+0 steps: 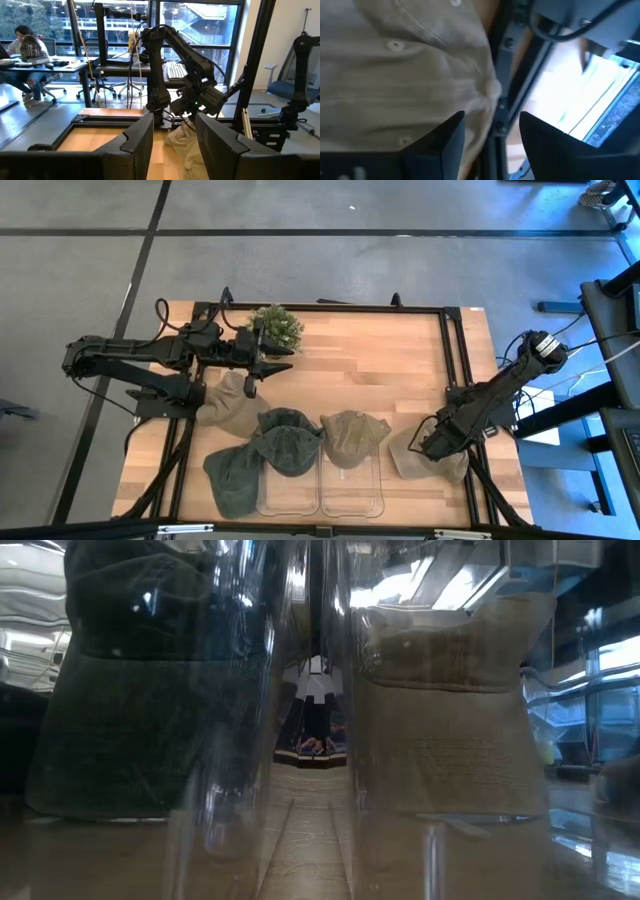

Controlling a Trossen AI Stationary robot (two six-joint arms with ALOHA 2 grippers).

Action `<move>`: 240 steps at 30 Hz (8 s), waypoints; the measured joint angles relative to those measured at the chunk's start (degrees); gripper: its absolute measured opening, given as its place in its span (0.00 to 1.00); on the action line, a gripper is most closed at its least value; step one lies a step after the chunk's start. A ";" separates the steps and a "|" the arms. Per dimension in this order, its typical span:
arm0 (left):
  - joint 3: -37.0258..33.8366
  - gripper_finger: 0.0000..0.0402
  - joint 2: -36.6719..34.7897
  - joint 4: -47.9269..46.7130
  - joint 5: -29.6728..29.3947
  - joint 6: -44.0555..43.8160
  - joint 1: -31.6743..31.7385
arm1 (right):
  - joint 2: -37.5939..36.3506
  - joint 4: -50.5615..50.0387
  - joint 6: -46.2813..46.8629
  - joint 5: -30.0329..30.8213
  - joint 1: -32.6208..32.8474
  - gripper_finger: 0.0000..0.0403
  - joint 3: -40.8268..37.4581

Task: Pick & Place hat
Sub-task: Put the right brown cap into the right transparent bin

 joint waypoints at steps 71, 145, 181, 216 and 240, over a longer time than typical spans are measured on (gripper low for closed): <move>-0.04 0.36 7.41 10.51 3.50 -2.91 1.05 | 6.69 18.83 1.37 14.81 2.43 0.42 -0.75; 0.02 0.36 7.41 10.69 6.50 -2.32 4.83 | 10.31 -16.75 3.74 30.40 10.01 0.12 21.45; 0.02 0.36 7.47 7.19 6.55 -2.83 2.39 | 9.90 -15.00 -65.24 67.38 -10.66 0.12 65.68; -0.02 0.36 4.57 -0.40 6.82 -9.16 2.49 | 33.44 -6.65 -58.24 49.48 -0.74 0.13 85.74; -0.02 0.36 4.59 -4.94 13.02 -9.48 2.45 | 35.32 -12.55 -71.23 43.46 -6.03 0.12 75.68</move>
